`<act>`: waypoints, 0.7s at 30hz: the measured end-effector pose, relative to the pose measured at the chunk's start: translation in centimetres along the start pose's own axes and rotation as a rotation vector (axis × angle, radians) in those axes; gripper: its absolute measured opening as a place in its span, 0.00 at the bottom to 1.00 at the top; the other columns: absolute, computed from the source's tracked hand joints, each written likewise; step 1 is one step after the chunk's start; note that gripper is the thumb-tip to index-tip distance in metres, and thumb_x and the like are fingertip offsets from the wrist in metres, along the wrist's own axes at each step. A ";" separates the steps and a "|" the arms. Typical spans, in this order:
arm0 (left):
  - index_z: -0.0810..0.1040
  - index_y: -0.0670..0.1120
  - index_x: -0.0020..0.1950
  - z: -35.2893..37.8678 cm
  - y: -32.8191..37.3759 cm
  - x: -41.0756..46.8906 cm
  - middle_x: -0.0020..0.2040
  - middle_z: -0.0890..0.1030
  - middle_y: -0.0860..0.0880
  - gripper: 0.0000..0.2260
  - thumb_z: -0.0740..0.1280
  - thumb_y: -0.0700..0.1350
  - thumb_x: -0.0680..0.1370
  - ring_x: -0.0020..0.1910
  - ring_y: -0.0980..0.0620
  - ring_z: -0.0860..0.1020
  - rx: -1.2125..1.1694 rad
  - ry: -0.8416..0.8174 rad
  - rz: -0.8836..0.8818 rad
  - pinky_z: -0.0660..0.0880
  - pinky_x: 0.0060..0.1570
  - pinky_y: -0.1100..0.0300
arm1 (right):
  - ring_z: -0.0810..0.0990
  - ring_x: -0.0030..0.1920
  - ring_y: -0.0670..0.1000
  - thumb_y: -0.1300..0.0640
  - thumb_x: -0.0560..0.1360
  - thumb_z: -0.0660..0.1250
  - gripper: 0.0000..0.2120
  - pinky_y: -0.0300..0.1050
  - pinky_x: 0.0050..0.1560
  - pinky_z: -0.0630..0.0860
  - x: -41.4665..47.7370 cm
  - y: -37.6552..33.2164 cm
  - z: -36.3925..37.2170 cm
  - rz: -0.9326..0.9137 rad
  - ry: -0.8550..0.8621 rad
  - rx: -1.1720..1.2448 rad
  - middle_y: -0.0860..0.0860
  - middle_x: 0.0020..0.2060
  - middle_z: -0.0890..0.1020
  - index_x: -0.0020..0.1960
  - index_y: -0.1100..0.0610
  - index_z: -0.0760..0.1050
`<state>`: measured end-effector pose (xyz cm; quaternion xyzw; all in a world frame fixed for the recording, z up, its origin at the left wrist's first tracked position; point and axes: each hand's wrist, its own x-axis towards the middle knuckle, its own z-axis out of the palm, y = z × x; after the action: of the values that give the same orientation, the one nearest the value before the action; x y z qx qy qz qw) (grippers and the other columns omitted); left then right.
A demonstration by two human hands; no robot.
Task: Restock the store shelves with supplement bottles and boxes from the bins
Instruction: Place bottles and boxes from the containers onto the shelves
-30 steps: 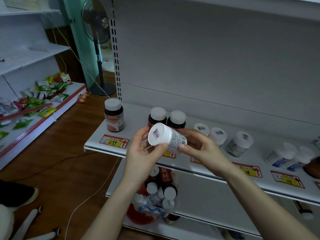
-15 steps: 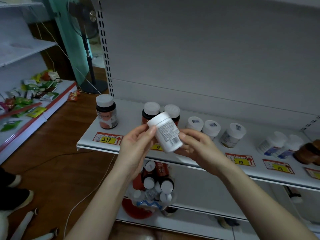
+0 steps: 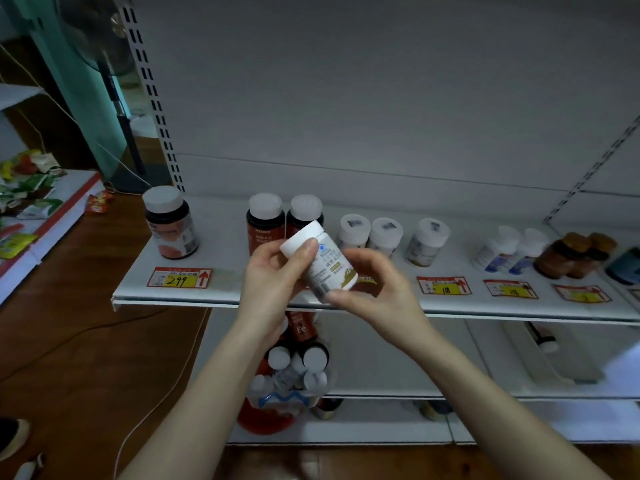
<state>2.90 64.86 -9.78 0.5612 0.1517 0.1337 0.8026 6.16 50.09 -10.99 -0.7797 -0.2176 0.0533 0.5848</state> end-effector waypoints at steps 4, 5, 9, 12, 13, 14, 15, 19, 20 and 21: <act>0.77 0.39 0.46 0.3 -0.3 0.5 0.38 0.82 0.46 0.06 0.64 0.41 0.76 0.38 0.54 0.82 -0.106 -0.116 -0.118 0.80 0.40 0.61 | 0.79 0.49 0.43 0.58 0.72 0.69 0.10 0.40 0.51 0.78 -0.6 -0.3 -1.4 0.076 -0.020 0.195 0.46 0.48 0.81 0.51 0.50 0.76; 0.77 0.39 0.46 0.5 -0.4 0.5 0.38 0.82 0.46 0.05 0.64 0.40 0.75 0.38 0.54 0.82 -0.151 -0.136 -0.141 0.80 0.41 0.60 | 0.79 0.47 0.43 0.60 0.74 0.66 0.07 0.40 0.50 0.78 -0.6 -0.3 -1.8 0.112 0.006 0.227 0.47 0.48 0.81 0.51 0.51 0.77; 0.78 0.38 0.49 2.1 -0.9 0.5 0.43 0.81 0.43 0.09 0.65 0.42 0.72 0.45 0.49 0.80 -0.221 -0.191 -0.144 0.78 0.49 0.52 | 0.81 0.44 0.46 0.59 0.76 0.63 0.07 0.44 0.50 0.78 -0.7 0.3 -3.3 0.211 -0.027 0.278 0.50 0.47 0.82 0.52 0.52 0.77; 0.76 0.36 0.54 3.7 -1.4 0.5 0.45 0.81 0.42 0.15 0.65 0.45 0.73 0.46 0.47 0.80 -0.150 -0.204 -0.104 0.78 0.48 0.52 | 0.82 0.45 0.45 0.59 0.75 0.64 0.09 0.45 0.51 0.80 -1.1 0.9 -4.6 0.191 -0.035 0.271 0.50 0.46 0.82 0.55 0.53 0.76; 0.75 0.34 0.56 4.4 -1.7 0.5 0.47 0.81 0.40 0.19 0.65 0.47 0.72 0.47 0.46 0.80 -0.116 -0.212 -0.097 0.78 0.48 0.51 | 0.82 0.45 0.45 0.59 0.74 0.65 0.11 0.44 0.50 0.80 -1.1 1.2 -5.2 0.179 -0.036 0.248 0.51 0.46 0.82 0.56 0.54 0.75; 0.74 0.33 0.58 5.0 -1.9 0.4 0.49 0.81 0.38 0.23 0.66 0.49 0.70 0.48 0.44 0.80 -0.078 -0.220 -0.090 0.78 0.49 0.50 | 0.81 0.45 0.44 0.60 0.74 0.66 0.12 0.44 0.51 0.80 -1.0 1.5 -5.8 0.171 -0.042 0.228 0.51 0.45 0.82 0.57 0.54 0.74; 0.73 0.33 0.59 5.7 -2.1 0.4 0.50 0.81 0.37 0.25 0.66 0.50 0.69 0.48 0.44 0.80 -0.049 -0.228 -0.084 0.78 0.49 0.50 | 0.81 0.44 0.44 0.60 0.73 0.67 0.12 0.44 0.51 0.79 -0.9 1.6 -6.6 0.167 -0.054 0.208 0.51 0.44 0.81 0.56 0.54 0.74; 0.76 0.37 0.56 8.3 -2.9 0.4 0.47 0.82 0.41 0.19 0.66 0.46 0.69 0.46 0.47 0.81 -0.047 -0.270 -0.082 0.79 0.45 0.56 | 0.80 0.42 0.44 0.60 0.73 0.67 0.05 0.41 0.48 0.78 0.5 1.2 -10.9 0.162 -0.112 0.073 0.50 0.41 0.81 0.48 0.53 0.76; 0.76 0.37 0.57 9.2 -3.2 0.3 0.48 0.81 0.41 0.19 0.65 0.45 0.69 0.46 0.48 0.81 -0.033 -0.283 -0.078 0.79 0.45 0.57 | 0.80 0.43 0.45 0.58 0.73 0.67 0.03 0.42 0.48 0.78 1.1 0.9 -12.4 0.150 -0.122 0.031 0.50 0.41 0.81 0.46 0.52 0.76; 0.75 0.37 0.58 10.2 -3.6 0.2 0.48 0.81 0.41 0.19 0.65 0.45 0.70 0.45 0.49 0.80 -0.016 -0.291 -0.071 0.79 0.44 0.57 | 0.80 0.44 0.47 0.56 0.73 0.67 0.02 0.44 0.49 0.78 1.8 0.6 -13.8 0.130 -0.134 -0.008 0.50 0.41 0.81 0.45 0.51 0.76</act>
<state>7.26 55.03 -9.86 0.5626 0.0525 0.0240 0.8247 12.57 38.40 -6.96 -0.7892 -0.2053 0.1421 0.5611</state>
